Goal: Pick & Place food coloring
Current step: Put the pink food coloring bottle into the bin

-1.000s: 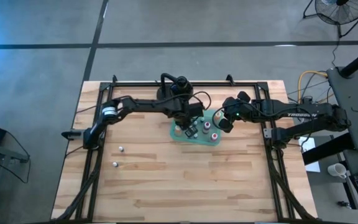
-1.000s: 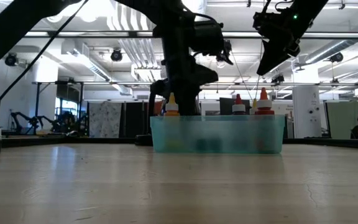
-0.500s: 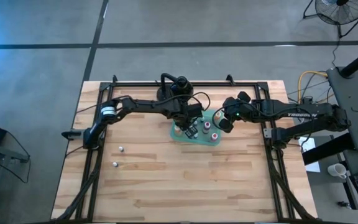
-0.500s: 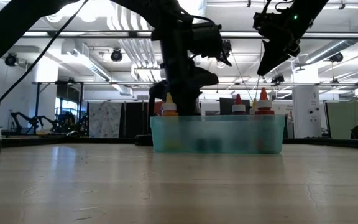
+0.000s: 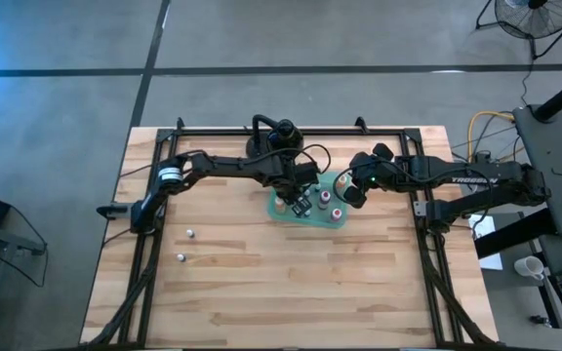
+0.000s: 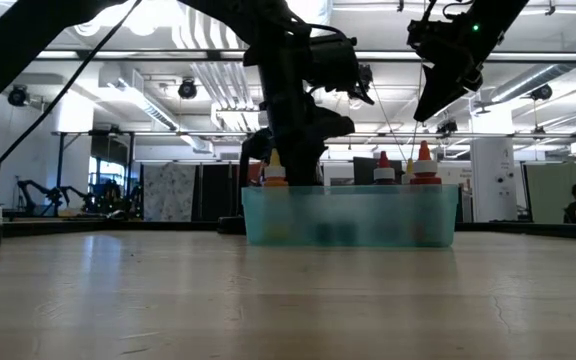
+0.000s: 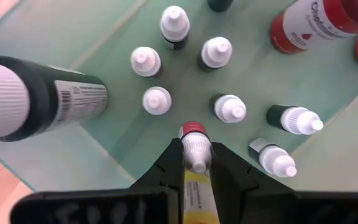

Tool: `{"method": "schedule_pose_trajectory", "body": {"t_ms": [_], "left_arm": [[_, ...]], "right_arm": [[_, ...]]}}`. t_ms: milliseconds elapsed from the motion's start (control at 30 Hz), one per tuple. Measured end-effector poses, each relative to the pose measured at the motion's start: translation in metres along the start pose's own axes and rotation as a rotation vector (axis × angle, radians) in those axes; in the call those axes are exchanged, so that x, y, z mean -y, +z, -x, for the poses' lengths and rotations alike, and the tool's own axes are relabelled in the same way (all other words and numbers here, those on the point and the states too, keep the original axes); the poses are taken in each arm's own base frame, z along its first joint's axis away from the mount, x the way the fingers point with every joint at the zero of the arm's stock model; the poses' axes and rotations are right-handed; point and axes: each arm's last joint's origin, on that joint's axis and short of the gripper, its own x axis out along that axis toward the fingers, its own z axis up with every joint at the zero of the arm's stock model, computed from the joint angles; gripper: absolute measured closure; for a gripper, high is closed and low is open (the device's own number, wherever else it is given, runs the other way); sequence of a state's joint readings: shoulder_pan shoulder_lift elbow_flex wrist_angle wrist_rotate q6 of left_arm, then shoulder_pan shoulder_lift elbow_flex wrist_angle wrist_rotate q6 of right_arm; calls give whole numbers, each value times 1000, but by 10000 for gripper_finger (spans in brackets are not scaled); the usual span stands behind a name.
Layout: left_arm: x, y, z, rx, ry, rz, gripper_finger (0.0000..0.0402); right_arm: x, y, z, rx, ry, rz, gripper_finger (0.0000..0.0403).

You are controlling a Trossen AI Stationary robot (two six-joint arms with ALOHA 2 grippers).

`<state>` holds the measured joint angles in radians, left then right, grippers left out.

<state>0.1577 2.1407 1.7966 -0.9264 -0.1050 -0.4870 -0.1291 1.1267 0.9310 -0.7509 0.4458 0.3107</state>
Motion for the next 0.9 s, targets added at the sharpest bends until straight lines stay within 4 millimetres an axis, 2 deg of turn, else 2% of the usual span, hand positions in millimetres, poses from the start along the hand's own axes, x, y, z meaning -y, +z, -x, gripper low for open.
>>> {"method": "schedule_pose_trajectory", "body": {"t_ms": [400,900], "left_arm": [[1,5,14,-1,-39,49,374],[2,5,16,-27,-83,147,373]], "right_arm": [[0,0,0,0,0,12,339],[0,0,0,-1,0,5,339]]}}
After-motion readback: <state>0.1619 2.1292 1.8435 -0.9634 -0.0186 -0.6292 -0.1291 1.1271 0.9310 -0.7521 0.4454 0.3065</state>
